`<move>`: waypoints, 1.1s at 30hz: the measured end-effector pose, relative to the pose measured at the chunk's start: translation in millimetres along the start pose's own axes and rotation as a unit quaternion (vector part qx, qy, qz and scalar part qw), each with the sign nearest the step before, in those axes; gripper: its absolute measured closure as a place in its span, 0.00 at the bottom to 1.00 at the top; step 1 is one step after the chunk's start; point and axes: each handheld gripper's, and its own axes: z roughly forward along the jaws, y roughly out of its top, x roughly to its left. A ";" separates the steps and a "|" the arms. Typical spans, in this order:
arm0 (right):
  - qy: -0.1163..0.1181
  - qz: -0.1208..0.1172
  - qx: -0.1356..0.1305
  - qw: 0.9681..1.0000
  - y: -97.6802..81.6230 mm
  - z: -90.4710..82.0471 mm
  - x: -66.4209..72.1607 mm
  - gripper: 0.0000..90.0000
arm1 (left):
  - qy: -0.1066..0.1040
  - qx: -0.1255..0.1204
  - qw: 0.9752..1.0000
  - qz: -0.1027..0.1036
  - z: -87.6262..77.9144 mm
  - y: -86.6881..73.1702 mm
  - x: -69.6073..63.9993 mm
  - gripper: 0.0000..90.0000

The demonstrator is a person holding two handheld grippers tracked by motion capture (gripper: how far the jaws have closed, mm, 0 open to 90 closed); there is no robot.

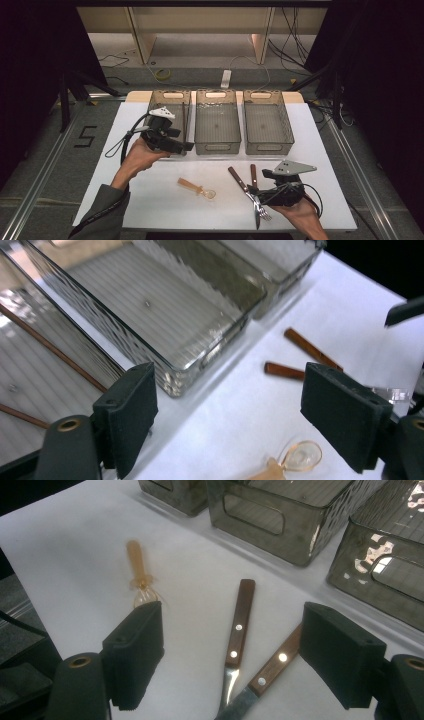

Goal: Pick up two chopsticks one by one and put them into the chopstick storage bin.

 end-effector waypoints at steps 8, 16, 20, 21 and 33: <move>-0.002 0.004 -0.006 1.000 -3.1 -2.8 -0.3 0.29 | 0.002 0.035 0.999 0.030 7.2 -5.9 -8.2 0.25; -0.004 0.011 -0.033 0.999 -7.0 -7.7 1.8 0.29 | -0.002 0.066 0.996 0.053 17.2 -13.1 -14.6 0.23; -0.002 0.012 -0.038 0.999 -9.5 -8.6 1.5 0.29 | -0.003 0.078 0.995 0.055 20.6 -15.3 -16.9 0.23; -0.001 0.012 -0.040 0.999 -10.0 -8.4 1.0 0.29 | -0.003 0.083 0.995 0.058 21.0 -15.7 -17.4 0.23; 0.003 0.012 -0.044 0.999 -10.7 -7.6 0.8 0.28 | 0.007 0.123 0.988 0.091 32.9 -30.5 -28.3 0.19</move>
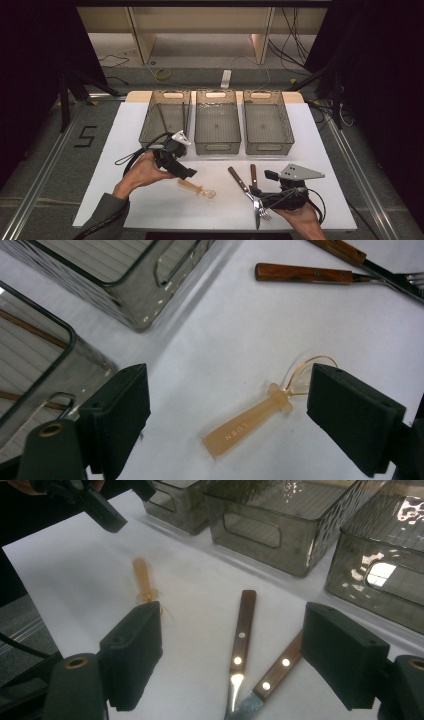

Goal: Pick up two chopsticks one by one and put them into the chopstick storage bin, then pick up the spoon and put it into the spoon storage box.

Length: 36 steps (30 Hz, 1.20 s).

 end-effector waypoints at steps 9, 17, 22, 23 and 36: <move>-0.004 0.003 -0.004 1.000 -1.7 -1.6 0.8 0.28 | 0.001 0.036 0.999 0.018 13.5 -6.6 -8.2 0.18; -0.003 0.001 -0.001 1.000 -2.8 -2.2 2.4 0.28 | -0.003 0.071 0.997 0.031 24.8 -8.9 -9.1 0.18; -0.002 0.001 0.000 1.000 -3.0 -1.4 1.4 0.28 | -0.001 0.089 0.995 0.036 30.6 -10.9 -10.3 0.19; -0.002 0.000 0.001 1.000 -3.0 -1.3 1.7 0.28 | 0.000 0.093 0.995 0.040 31.2 -11.0 -10.4 0.19; 0.000 -0.003 0.005 1.000 -2.5 0.0 4.7 0.29 | -0.005 0.129 0.989 0.073 44.1 -18.0 -18.0 0.31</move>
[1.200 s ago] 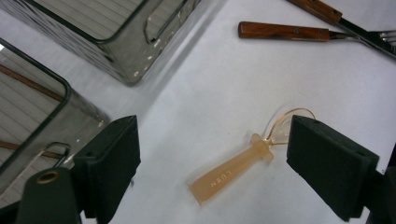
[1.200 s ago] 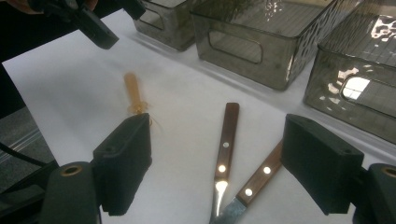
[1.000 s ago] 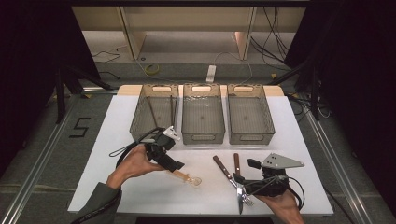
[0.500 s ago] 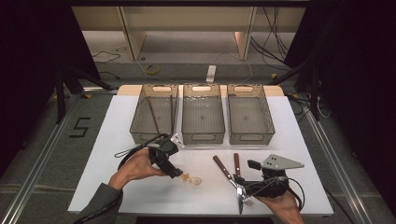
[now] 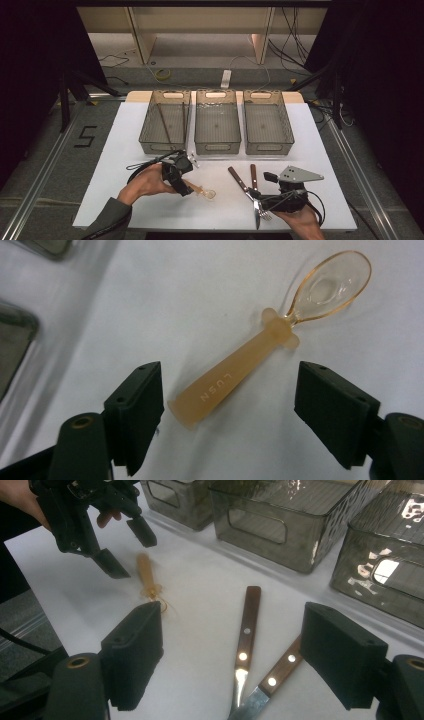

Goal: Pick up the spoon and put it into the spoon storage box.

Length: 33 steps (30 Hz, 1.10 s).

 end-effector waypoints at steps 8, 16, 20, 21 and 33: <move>0.000 -0.001 0.006 1.000 -1.3 1.7 1.2 0.29 | 0.005 0.007 1.000 0.022 7.2 3.9 -3.6 0.40; -0.002 -0.002 0.010 1.000 -2.2 1.8 1.3 0.29 | 0.009 0.021 0.999 0.045 13.6 5.5 -4.3 0.48; -0.003 -0.002 0.010 1.000 -2.5 1.9 1.7 0.29 | 0.017 0.028 0.998 0.054 16.4 6.2 -5.9 0.53; -0.003 -0.001 0.009 1.000 -2.7 2.0 1.9 0.29 | 0.017 0.029 0.998 0.056 16.6 6.3 -6.2 0.54; -0.004 -0.002 0.010 1.000 -2.8 1.9 2.0 0.29 | 0.008 0.031 0.997 0.077 16.4 5.5 -7.4 0.65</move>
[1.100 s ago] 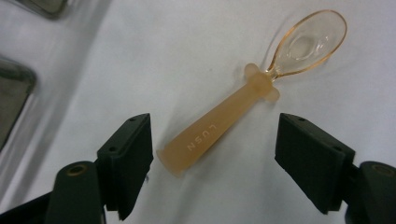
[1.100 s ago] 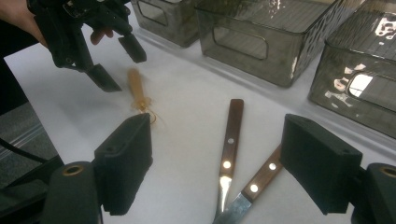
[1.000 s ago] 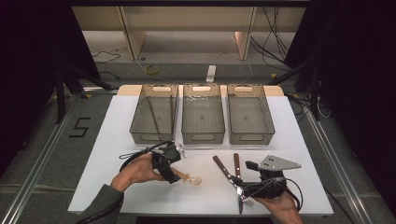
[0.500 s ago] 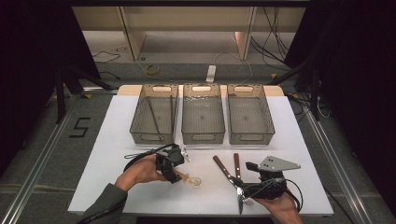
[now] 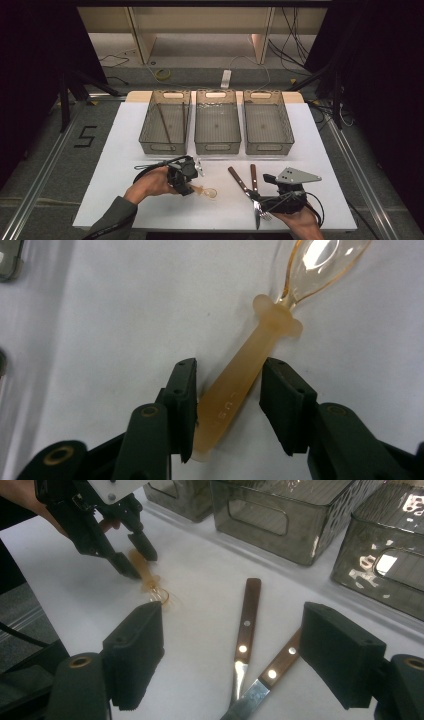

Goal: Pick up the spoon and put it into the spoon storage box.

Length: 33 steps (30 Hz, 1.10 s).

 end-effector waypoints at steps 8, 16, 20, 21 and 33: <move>-0.001 -0.001 0.003 1.000 -0.3 0.0 -1.3 0.29 | 0.007 0.003 1.000 0.010 -1.2 -1.5 0.3 0.74; -0.003 0.000 0.004 1.000 0.0 -0.8 -1.4 0.29 | 0.007 0.009 1.000 0.024 -1.6 -1.2 -1.8 0.82; -0.002 0.001 0.003 1.000 0.0 -0.8 -1.4 0.29 | 0.009 0.008 1.000 0.018 -2.1 -1.2 -1.6 0.82; -0.003 0.001 0.003 1.000 0.1 -0.9 -1.5 0.29 | 0.010 0.008 1.000 0.018 -2.3 -1.3 -1.4 0.83; -0.003 0.001 0.002 1.000 0.2 -1.1 -1.8 0.29 | 0.009 -0.040 0.999 -0.027 -18.4 -1.0 4.7 0.83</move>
